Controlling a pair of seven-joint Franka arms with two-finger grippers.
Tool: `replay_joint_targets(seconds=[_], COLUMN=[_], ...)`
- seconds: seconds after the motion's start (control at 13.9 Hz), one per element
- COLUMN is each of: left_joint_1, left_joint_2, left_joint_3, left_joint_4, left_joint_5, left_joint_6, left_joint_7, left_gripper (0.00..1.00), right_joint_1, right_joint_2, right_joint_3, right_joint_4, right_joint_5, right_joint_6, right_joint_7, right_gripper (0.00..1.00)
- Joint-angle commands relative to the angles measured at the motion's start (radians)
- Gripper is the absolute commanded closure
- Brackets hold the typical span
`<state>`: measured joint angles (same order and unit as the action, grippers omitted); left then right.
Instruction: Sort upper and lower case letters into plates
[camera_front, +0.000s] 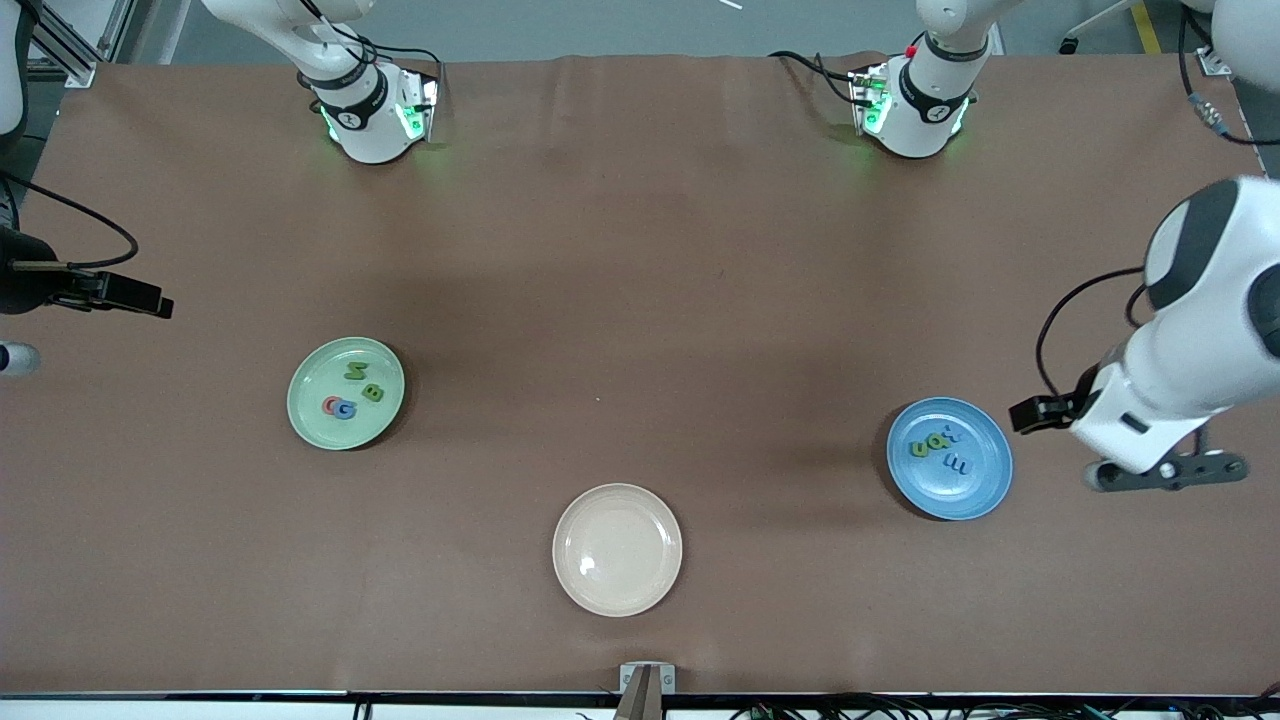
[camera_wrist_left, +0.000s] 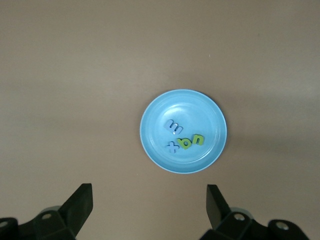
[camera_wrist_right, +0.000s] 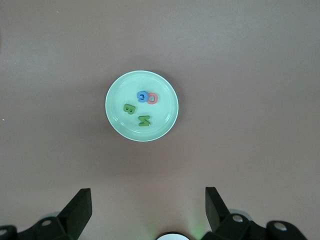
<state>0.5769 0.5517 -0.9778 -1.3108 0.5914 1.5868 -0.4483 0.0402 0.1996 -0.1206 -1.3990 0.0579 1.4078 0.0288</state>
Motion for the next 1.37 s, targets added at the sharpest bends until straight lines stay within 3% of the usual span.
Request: replay_joint_targets(seconds=[0.0,0.36,0.72,1.01,1.08,1.15,1.29], left_joint_1=[0.038,0.067,0.051,0.047,0.041,-0.01,-0.238], left_joint_2=[-0.126,-0.186,-0.188,-0.205,-0.223,-0.272,-0.358], left_joint_3=[0.001,-0.002,-0.018,-0.009,0.049,0.167,0.531], left_joint_4=[-0.008,0.021,0.024,0.024,0.024,0.022,0.007], left_joint_5=[-0.07,-0.215,-0.232,-0.237,-0.278,-0.362,-0.534], left_joint_6=[-0.107,-0.149,-0.157,-0.159,-0.16,-0.159,-0.159], left_joint_7=[0.025,0.077,0.085,0.085,0.092,0.115,0.158], left_gripper=[0.0,0.0,0.0,0.0,0.0,0.0,0.0], right_joint_1=[-0.06,-0.078,-0.095,-0.037,-0.039,-0.039,-0.037], right_joint_2=[-0.028,-0.159,-0.261,-0.325,-0.328,-0.335,-0.339], right_joint_3=[0.074,0.073,0.085,0.082,0.081,0.081,0.081], right_joint_4=[-0.02,-0.15,-0.244,-0.29,-0.29,-0.291,-0.293], right_joint_5=[-0.007,-0.004,-0.006,-0.047,-0.047,-0.047,-0.047], right_joint_6=[-0.003,0.045,0.08,0.083,0.082,0.082,0.08], right_joint_7=[0.01,0.008,-0.003,-0.001,-0.001,-0.003,-0.001], right_gripper=[0.0,0.0,0.0,0.0,0.0,0.0,0.0])
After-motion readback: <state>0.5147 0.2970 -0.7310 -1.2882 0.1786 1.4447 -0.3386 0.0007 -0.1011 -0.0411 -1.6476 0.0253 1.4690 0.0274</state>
